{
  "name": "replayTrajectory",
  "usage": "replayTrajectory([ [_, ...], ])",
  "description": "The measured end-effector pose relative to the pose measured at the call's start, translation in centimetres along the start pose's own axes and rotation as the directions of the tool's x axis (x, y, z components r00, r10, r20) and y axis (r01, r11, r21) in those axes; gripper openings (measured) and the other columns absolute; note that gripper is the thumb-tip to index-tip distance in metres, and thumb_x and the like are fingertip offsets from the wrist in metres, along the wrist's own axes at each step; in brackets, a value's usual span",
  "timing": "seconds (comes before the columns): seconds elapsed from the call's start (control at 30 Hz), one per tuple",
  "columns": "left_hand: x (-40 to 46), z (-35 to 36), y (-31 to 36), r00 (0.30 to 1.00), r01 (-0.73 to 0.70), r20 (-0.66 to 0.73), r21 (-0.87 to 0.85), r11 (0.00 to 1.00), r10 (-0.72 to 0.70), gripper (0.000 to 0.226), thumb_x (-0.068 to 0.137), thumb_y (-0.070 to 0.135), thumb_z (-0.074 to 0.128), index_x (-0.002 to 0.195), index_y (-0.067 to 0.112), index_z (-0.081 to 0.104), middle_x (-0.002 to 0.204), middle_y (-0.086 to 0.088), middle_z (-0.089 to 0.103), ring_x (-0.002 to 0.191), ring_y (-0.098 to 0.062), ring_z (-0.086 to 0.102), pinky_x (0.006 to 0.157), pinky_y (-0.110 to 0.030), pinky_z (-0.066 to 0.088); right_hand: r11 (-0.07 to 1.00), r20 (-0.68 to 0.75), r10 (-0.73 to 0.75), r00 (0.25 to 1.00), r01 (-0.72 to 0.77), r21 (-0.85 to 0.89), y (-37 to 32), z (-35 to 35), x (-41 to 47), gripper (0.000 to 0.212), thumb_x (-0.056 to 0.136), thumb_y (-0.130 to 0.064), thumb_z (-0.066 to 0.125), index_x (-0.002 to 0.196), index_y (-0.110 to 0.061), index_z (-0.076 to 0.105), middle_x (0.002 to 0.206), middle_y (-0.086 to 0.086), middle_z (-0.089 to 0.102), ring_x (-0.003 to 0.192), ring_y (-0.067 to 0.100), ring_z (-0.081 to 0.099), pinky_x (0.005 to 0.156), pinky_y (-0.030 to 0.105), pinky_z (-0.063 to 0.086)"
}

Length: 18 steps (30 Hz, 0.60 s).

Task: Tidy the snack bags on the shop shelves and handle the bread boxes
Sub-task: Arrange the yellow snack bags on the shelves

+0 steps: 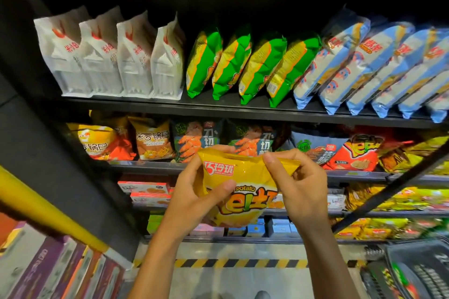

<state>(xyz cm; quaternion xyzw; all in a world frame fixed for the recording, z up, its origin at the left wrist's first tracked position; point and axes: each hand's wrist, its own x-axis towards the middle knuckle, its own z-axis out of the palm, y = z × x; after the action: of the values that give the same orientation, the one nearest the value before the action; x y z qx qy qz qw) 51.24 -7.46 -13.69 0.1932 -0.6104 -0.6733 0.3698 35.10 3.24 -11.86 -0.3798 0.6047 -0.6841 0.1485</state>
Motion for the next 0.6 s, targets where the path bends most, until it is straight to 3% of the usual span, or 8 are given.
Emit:
replayTrajectory([
  [0.07, 0.2, 0.2, 0.4, 0.998, -0.059, -0.027, -0.020, 0.998, 0.059, 0.051, 0.082, 0.049, 0.080, 0.120, 0.017, 0.068, 0.124, -0.006, 0.071, 0.118, -0.024, 0.068, 0.086, -0.028, 0.058, 1.000, -0.027, 0.017, 0.999, -0.017, -0.013, 0.0, 0.3, -0.2, 0.024, 0.091, -0.030, 0.075, 0.075, -0.014, 0.067, 0.071, 0.026, 0.056, 0.065, 0.049, 0.052, 0.056, 0.053, 0.044],
  [0.13, 0.3, 0.6, 0.8, 0.990, -0.083, -0.115, 0.013, 0.996, 0.084, 0.034, 0.083, 0.037, 0.079, 0.106, 0.012, 0.072, 0.112, -0.008, 0.074, 0.108, -0.022, 0.071, 0.081, -0.024, 0.057, 0.999, -0.050, 0.031, 0.998, -0.032, -0.016, -0.1, 0.6, -0.3, 0.025, 0.088, -0.028, 0.073, 0.073, -0.010, 0.063, 0.066, 0.019, 0.057, 0.059, 0.034, 0.055, 0.055, 0.041, 0.048],
  [0.23, 0.3, 1.3, 0.6, 0.971, 0.000, -0.240, -0.050, 0.999, -0.012, 0.025, 0.083, 0.027, 0.080, 0.096, 0.007, 0.071, 0.097, -0.009, 0.076, 0.092, -0.026, 0.075, 0.072, -0.029, 0.060, 0.999, -0.057, 0.042, 0.997, -0.043, -0.003, -0.1, 1.1, -0.7, 0.024, 0.087, -0.028, 0.073, 0.070, -0.014, 0.062, 0.061, 0.007, 0.056, 0.058, 0.018, 0.051, 0.055, 0.029, 0.045],
  [0.3, 0.2, 1.6, 0.5, 0.953, 0.035, -0.290, -0.171, 0.985, -0.084, 0.033, 0.082, 0.026, 0.083, 0.091, 0.001, 0.063, 0.092, -0.015, 0.073, 0.086, -0.036, 0.071, 0.071, -0.040, 0.061, 0.998, -0.051, 0.051, 0.997, -0.052, -0.018, 0.0, 1.4, -0.9, 0.025, 0.089, -0.033, 0.073, 0.067, -0.025, 0.062, 0.060, 0.012, 0.050, 0.057, 0.028, 0.044, 0.056, 0.039, 0.043],
  [0.37, 0.2, 1.7, 0.6, 0.938, 0.032, -0.326, -0.248, 0.968, -0.114, 0.040, 0.081, 0.028, 0.078, 0.093, -0.003, 0.057, 0.091, -0.019, 0.068, 0.083, -0.039, 0.066, 0.076, -0.047, 0.057, 0.996, -0.025, 0.084, 0.996, -0.085, -0.019, 0.0, 1.6, -1.0, 0.039, 0.093, -0.045, 0.073, 0.062, -0.029, 0.056, 0.066, 0.028, 0.038, 0.061, 0.044, 0.035, 0.056, 0.049, 0.036],
  [0.43, 0.3, 1.7, 0.6, 0.933, 0.028, -0.338, -0.276, 0.961, -0.124, 0.040, 0.083, 0.028, 0.077, 0.094, -0.004, 0.055, 0.091, -0.020, 0.063, 0.083, -0.040, 0.060, 0.078, -0.050, 0.053, 0.995, -0.006, 0.102, 0.995, -0.102, -0.011, -0.1, 1.5, -1.0, 0.056, 0.093, -0.054, 0.067, 0.063, -0.013, 0.043, 0.069, 0.030, 0.029, 0.064, 0.046, 0.028, 0.057, 0.049, 0.030],
  [0.5, 0.4, 1.5, 0.5, 0.931, 0.030, -0.343, -0.276, 0.961, -0.128, 0.032, 0.084, 0.026, 0.078, 0.093, 0.002, 0.059, 0.088, -0.019, 0.062, 0.082, -0.039, 0.060, 0.076, -0.047, 0.053, 0.994, -0.002, 0.104, 0.995, -0.104, -0.016, -0.4, 1.6, -0.8, 0.066, 0.098, -0.050, 0.064, 0.069, 0.000, 0.032, 0.071, 0.029, 0.025, 0.066, 0.045, 0.025, 0.059, 0.048, 0.026],
  [0.6, 0.4, 1.3, 0.4, 0.939, 0.019, -0.329, -0.242, 0.970, -0.100, 0.024, 0.084, 0.024, 0.083, 0.088, 0.012, 0.062, 0.082, -0.016, 0.064, 0.079, -0.036, 0.064, 0.074, -0.045, 0.056, 0.995, -0.030, 0.097, 0.995, -0.097, -0.026, -0.6, 1.7, -0.6, 0.070, 0.098, -0.049, 0.065, 0.069, 0.005, 0.031, 0.072, 0.031, 0.027, 0.066, 0.047, 0.028, 0.059, 0.053, 0.030],
])
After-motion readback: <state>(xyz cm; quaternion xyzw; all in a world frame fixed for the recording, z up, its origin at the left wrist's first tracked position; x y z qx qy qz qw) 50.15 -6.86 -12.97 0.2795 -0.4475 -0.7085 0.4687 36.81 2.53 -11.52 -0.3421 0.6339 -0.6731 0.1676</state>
